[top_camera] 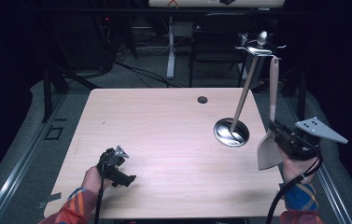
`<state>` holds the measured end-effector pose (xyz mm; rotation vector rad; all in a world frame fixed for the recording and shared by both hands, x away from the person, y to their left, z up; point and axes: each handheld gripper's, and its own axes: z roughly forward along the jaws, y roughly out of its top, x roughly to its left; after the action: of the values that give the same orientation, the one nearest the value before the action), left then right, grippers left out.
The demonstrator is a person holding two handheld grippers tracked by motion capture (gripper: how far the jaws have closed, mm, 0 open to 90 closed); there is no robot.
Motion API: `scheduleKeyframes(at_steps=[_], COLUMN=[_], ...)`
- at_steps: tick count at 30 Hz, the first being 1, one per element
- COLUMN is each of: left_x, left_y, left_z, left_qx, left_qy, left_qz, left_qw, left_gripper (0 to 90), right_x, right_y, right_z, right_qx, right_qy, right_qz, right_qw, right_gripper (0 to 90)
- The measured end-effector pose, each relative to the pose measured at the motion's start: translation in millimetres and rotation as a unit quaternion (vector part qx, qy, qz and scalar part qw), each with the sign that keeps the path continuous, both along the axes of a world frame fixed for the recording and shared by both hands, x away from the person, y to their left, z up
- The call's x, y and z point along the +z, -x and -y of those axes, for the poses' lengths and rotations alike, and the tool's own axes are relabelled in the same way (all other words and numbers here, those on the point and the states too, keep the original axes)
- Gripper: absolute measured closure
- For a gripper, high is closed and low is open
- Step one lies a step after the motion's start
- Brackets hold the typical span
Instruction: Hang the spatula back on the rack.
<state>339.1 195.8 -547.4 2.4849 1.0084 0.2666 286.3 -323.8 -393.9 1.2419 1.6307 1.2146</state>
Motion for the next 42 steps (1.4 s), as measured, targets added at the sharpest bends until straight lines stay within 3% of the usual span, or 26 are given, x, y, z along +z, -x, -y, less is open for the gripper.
scheduleKeyframes(at_steps=[11,23,32,42], left_x=[-0.7,-1.0,-1.5,-2.4], left_y=[-0.3,-0.5,-0.4,-0.6], left_z=[0.6,0.6,0.9,1.5], left_qx=[-0.001,-0.002,-0.002,-0.001], left_qy=[-0.002,-0.004,-0.004,-0.005], left_qz=[-0.001,-0.002,-0.005,-0.004], left_qw=[1.0000,1.0000,1.0000,1.0000], left_gripper=[2.8,2.8,2.8,2.8], right_x=[-0.2,0.5,-1.2,-4.4], right_y=[-9.9,-22.5,-26.6,-44.7], right_z=[11.1,9.4,11.9,5.3], right_qx=[-0.013,-0.013,0.004,0.000], right_qy=[-0.018,-0.014,-0.024,-0.005], right_qz=[-0.010,-0.026,-0.039,-0.058], right_qw=[0.9997,0.9995,0.9990,0.9983], right_gripper=[79.0,79.0,79.0,78.8])
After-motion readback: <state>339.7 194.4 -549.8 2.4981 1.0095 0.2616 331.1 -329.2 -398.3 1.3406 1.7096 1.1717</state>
